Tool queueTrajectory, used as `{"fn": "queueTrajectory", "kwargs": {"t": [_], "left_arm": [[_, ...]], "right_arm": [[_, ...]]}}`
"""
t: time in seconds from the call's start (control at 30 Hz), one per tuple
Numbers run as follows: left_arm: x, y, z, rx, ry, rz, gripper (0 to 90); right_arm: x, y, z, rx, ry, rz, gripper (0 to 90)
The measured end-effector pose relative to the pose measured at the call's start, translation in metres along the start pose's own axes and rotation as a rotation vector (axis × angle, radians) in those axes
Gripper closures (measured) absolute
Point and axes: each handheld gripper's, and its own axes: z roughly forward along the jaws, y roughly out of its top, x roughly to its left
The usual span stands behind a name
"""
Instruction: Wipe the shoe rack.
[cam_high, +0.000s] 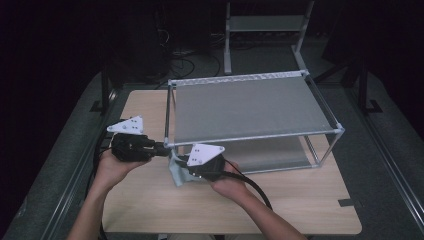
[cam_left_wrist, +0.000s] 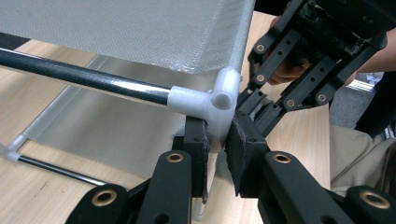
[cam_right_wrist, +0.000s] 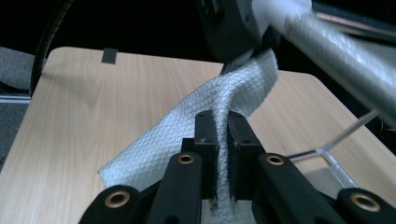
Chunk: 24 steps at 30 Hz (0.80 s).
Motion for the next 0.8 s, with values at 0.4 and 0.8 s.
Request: {"fn": "queueTrajectory", "kwargs": {"t": [0.4, 0.8], "left_arm": [[-0.001, -0.002, -0.001, -0.006, 0.007, 0.005, 79.3], [-0.003, -0.006, 0.001, -0.009, 0.011, 0.001, 72.1]], "right_arm": [[0.007, -0.020, 0.027, 0.077, 0.019, 0.025, 83.7], [0.012, -0.050, 0.050, 0.177, 0.052, 0.064, 83.5]]}}
